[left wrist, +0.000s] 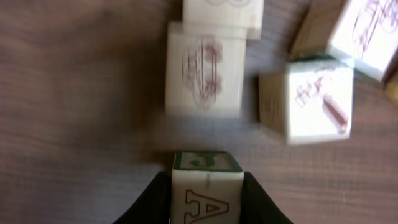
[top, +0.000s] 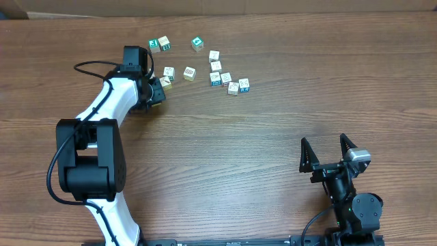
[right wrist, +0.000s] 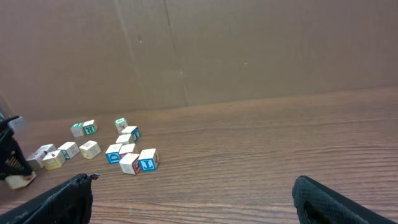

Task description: Form a horizontal line

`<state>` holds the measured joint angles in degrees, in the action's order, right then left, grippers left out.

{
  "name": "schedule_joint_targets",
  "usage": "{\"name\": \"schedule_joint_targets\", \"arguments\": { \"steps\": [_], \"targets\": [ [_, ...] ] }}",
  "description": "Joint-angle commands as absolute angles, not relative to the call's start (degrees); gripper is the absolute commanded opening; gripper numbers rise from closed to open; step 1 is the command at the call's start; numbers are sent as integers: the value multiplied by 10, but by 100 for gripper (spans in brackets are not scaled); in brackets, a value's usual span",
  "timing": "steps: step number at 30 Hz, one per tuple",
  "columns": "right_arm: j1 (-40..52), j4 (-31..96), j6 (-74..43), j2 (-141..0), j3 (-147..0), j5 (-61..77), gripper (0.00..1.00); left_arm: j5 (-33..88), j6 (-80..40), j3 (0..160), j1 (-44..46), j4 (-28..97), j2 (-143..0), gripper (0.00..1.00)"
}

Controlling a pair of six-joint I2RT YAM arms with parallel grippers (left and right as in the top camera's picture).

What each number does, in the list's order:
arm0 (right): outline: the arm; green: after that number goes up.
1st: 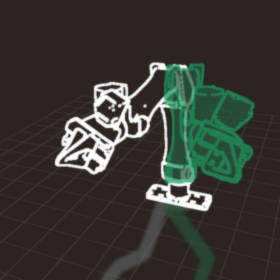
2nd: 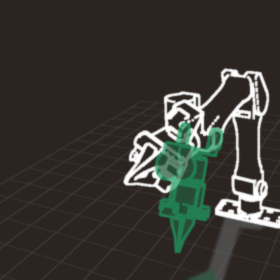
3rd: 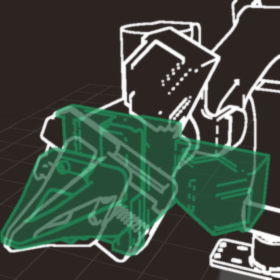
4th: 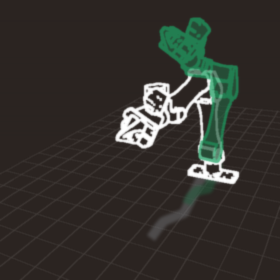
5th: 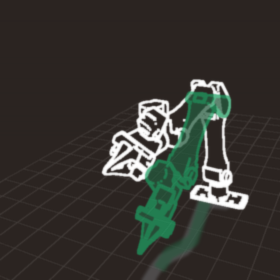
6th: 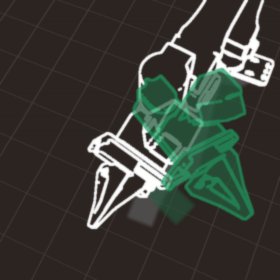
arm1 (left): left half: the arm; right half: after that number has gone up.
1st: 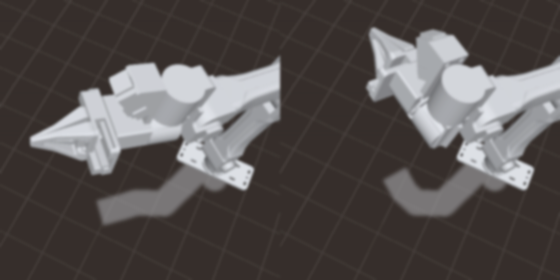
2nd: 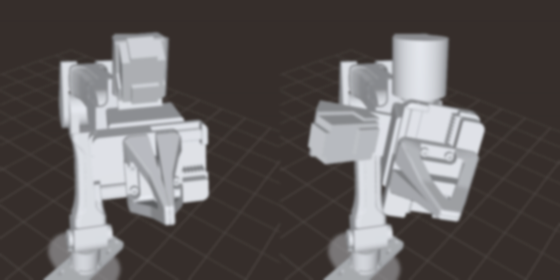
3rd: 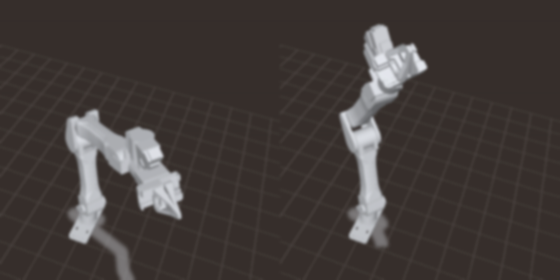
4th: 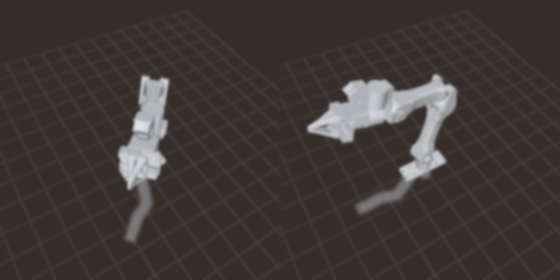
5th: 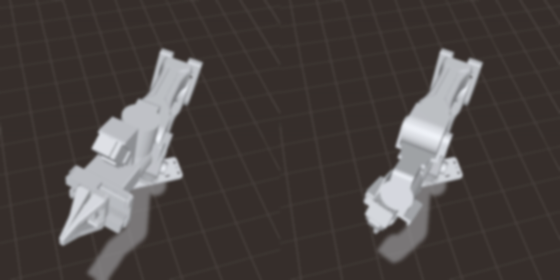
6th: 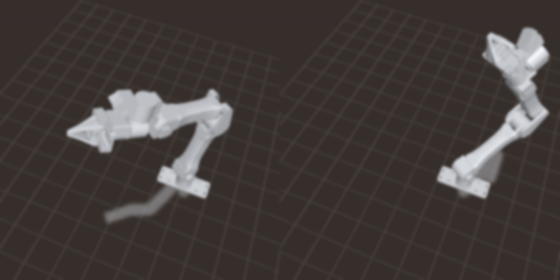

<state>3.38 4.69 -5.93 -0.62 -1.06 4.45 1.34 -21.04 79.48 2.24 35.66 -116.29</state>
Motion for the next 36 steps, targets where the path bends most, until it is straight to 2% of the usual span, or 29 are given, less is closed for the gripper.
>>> {"name": "schedule_joint_targets", "arguments": {
  "steps": [1, 11, 22, 25, 31, 36],
  "targets": [
    [31, 44, -57, -2, -5, 41, 100, 72, -212, 805, 27, 425, -1168, 23],
    [31, 44, -57, -2, -5, 41, 100, 88, -212, 819, 34, 549, -1168, 25],
    [31, 44, -57, -2, -5, 41, 100, 84, -213, 819, 94, 557, -1168, 27],
    [31, 44, -57, -2, -5, 41, 100, 78, -213, 819, 117, 557, -1168, 26],
    [31, 44, -57, -2, -5, 41, 100, -16, -259, 819, 152, 567, -1168, 21],
    [31, 44, -57, -2, -5, 41, 100, -21, -275, 818, 161, 566, -1168, 19]
  ]
}}
